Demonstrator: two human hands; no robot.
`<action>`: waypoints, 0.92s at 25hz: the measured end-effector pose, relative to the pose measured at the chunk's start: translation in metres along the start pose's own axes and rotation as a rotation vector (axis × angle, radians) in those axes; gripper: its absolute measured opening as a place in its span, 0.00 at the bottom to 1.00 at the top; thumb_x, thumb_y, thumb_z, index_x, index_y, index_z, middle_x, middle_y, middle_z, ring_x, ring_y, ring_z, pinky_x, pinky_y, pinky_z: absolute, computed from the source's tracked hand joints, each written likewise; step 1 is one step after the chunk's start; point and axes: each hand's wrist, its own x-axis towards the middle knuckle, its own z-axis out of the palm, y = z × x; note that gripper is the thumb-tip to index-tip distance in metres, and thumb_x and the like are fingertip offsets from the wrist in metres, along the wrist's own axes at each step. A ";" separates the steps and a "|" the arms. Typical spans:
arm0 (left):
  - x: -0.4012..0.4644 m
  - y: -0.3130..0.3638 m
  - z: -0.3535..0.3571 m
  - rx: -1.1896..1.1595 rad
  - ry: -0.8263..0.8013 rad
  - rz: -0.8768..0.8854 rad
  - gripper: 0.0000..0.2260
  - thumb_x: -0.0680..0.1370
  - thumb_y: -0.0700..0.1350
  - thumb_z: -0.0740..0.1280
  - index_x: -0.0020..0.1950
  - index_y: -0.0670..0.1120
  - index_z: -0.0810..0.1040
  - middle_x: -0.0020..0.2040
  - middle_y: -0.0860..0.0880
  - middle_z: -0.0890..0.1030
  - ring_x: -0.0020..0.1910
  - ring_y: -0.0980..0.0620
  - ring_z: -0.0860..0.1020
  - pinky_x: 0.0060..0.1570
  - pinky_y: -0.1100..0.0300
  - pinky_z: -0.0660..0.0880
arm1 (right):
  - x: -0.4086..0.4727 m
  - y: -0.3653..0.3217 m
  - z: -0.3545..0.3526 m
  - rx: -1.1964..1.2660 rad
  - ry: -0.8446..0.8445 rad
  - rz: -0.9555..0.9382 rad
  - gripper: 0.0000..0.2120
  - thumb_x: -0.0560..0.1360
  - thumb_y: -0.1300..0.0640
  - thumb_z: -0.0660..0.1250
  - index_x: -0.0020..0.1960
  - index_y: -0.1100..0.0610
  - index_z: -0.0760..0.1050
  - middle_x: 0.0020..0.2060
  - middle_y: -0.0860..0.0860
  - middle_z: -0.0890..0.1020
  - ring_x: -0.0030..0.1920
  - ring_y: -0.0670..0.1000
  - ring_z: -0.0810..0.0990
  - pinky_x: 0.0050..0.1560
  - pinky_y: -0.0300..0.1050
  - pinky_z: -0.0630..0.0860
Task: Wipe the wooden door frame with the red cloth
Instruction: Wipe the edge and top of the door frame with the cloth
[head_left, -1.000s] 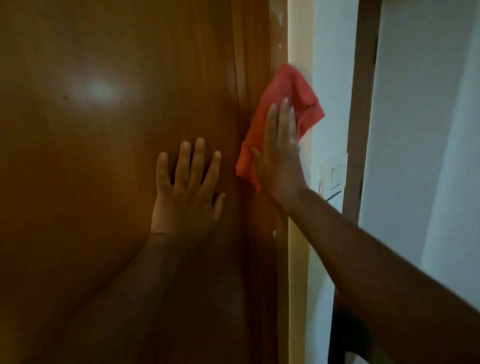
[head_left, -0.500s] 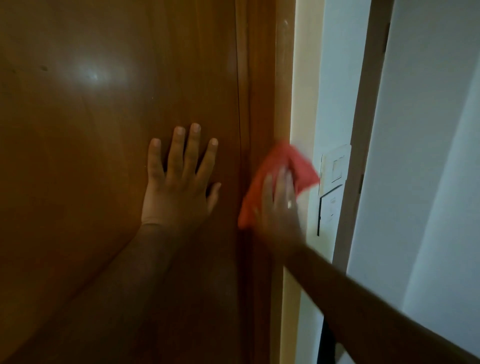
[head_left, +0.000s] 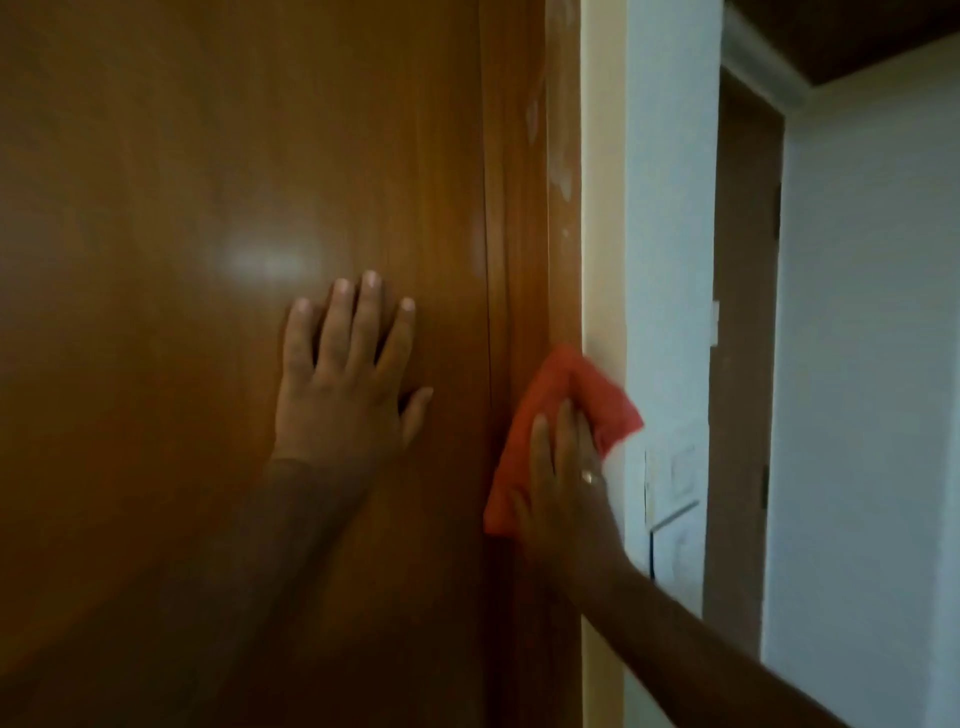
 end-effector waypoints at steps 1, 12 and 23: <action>0.024 -0.014 -0.007 0.012 0.034 -0.011 0.36 0.78 0.63 0.58 0.81 0.46 0.55 0.82 0.37 0.54 0.80 0.36 0.52 0.76 0.37 0.39 | 0.000 0.003 -0.001 0.011 -0.023 -0.020 0.43 0.71 0.51 0.75 0.76 0.66 0.57 0.75 0.66 0.59 0.75 0.65 0.56 0.69 0.64 0.61; 0.129 -0.092 -0.031 0.116 0.073 0.039 0.39 0.76 0.71 0.45 0.81 0.50 0.56 0.82 0.37 0.56 0.80 0.35 0.55 0.74 0.32 0.48 | 0.402 0.024 -0.100 -0.040 0.229 0.098 0.35 0.80 0.55 0.62 0.79 0.61 0.45 0.79 0.63 0.50 0.77 0.64 0.54 0.74 0.61 0.61; 0.128 -0.091 -0.031 0.097 0.088 0.043 0.36 0.77 0.67 0.51 0.79 0.47 0.64 0.79 0.36 0.62 0.78 0.34 0.60 0.72 0.30 0.53 | 0.165 0.023 -0.048 -0.156 -0.112 -0.055 0.52 0.65 0.37 0.73 0.78 0.58 0.54 0.77 0.62 0.59 0.72 0.69 0.65 0.63 0.65 0.67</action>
